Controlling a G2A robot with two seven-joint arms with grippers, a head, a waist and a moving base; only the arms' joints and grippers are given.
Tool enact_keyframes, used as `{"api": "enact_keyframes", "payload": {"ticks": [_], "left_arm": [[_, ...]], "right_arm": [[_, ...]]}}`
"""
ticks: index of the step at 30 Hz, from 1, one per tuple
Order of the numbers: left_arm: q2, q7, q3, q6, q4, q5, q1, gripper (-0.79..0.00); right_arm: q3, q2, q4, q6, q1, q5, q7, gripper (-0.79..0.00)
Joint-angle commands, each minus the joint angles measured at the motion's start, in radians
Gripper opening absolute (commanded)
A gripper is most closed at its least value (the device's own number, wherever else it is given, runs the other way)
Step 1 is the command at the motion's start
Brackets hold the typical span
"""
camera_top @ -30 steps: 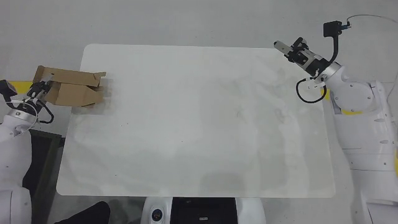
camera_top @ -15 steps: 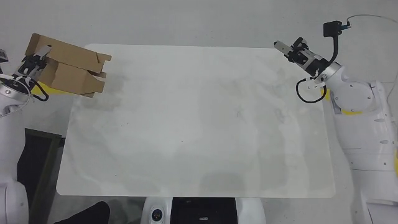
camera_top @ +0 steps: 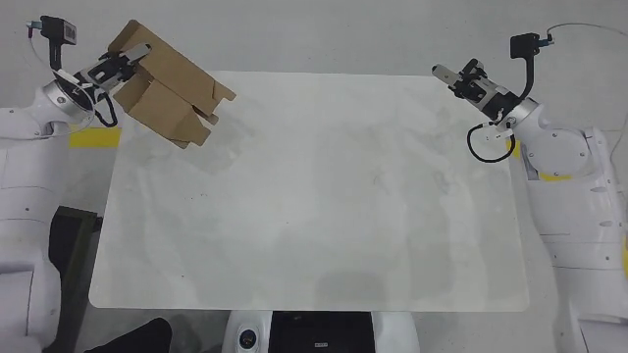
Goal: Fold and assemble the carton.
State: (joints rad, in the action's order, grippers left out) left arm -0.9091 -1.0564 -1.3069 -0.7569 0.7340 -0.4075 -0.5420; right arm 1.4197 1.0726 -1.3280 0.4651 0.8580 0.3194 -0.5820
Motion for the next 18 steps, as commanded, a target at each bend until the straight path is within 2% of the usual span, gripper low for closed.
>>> {"api": "enact_keyframes", "payload": {"ticks": [1,10,18], "left_arm": [[-0.012,-0.005,0.040,-0.002,0.020,0.012,0.014,-0.785],[-0.066,0.014,0.218,-0.021,0.120,0.094,0.059,-0.785],[-0.094,0.036,0.338,-0.043,0.224,0.162,0.059,-0.785]], "right_arm": [[0.000,0.000,0.000,0.000,0.000,0.000,0.000,0.000],[0.000,0.000,0.000,0.000,0.000,0.000,0.000,0.000],[0.000,0.000,0.000,0.000,0.000,0.000,0.000,0.000]]}}
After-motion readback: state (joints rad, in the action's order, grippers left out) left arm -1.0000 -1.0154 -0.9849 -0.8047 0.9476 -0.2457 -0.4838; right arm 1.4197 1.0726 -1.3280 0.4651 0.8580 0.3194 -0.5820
